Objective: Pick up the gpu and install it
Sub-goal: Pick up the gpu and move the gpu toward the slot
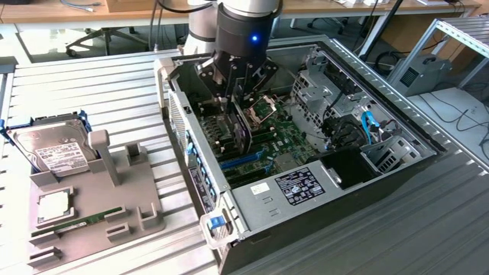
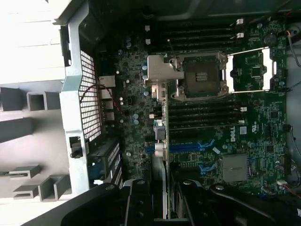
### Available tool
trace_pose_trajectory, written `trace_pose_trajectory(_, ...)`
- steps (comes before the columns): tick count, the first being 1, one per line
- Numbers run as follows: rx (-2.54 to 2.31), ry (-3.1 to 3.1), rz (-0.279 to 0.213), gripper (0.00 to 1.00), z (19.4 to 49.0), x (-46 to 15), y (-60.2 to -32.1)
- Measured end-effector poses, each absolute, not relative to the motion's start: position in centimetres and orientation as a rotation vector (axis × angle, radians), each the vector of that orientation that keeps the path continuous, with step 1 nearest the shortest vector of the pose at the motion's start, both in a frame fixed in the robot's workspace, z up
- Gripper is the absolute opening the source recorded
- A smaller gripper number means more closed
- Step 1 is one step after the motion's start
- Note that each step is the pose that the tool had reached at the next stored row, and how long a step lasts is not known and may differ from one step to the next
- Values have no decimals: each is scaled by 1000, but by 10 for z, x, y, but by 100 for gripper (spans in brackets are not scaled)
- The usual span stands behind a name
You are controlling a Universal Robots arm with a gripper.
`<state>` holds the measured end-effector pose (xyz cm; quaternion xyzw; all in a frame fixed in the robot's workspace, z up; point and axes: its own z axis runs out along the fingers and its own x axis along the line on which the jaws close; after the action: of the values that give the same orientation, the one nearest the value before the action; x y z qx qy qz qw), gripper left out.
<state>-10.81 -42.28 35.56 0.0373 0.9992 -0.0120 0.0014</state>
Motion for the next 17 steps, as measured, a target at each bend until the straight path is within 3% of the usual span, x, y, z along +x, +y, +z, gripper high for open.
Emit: trace_pose_trajectory(17, 117, 3137, -38, 27, 347, -78, -418)
